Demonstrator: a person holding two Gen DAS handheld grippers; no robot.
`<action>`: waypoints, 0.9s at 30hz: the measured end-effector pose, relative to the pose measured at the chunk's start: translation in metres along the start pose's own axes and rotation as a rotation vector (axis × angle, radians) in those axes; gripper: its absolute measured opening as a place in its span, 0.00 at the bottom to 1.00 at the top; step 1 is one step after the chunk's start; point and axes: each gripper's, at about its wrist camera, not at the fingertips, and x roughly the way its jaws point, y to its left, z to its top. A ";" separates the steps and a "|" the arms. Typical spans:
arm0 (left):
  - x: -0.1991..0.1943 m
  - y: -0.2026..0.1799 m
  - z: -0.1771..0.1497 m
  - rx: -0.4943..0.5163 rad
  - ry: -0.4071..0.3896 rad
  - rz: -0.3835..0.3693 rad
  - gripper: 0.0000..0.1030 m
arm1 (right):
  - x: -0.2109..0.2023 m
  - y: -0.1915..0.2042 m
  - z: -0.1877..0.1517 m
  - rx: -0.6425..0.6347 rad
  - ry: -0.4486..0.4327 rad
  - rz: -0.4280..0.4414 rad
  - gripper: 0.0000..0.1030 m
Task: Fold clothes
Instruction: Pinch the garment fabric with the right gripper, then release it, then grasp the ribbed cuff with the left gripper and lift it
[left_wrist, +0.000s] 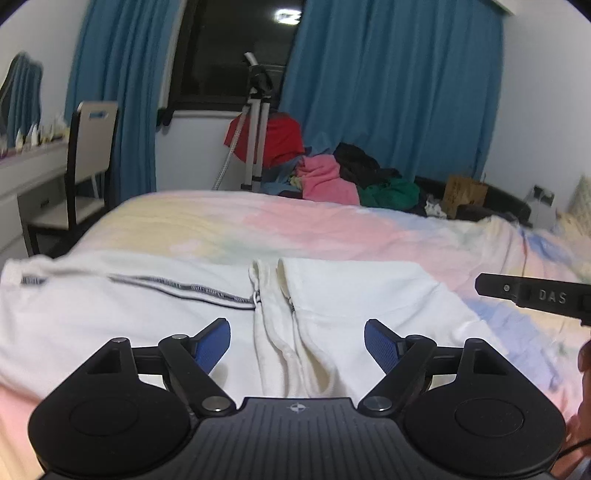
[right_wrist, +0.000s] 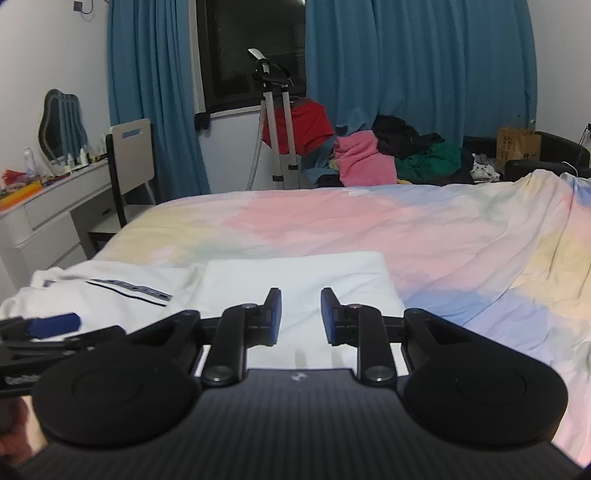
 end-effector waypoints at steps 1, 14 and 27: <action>0.000 -0.001 0.001 0.026 -0.004 0.006 0.79 | 0.003 -0.002 -0.001 0.008 0.015 0.008 0.25; 0.029 0.029 -0.007 -0.144 0.041 0.050 0.88 | 0.010 -0.006 -0.002 0.033 0.025 0.101 0.83; 0.010 0.072 -0.012 -0.413 0.150 -0.031 1.00 | 0.004 -0.011 -0.004 0.081 0.026 0.093 0.83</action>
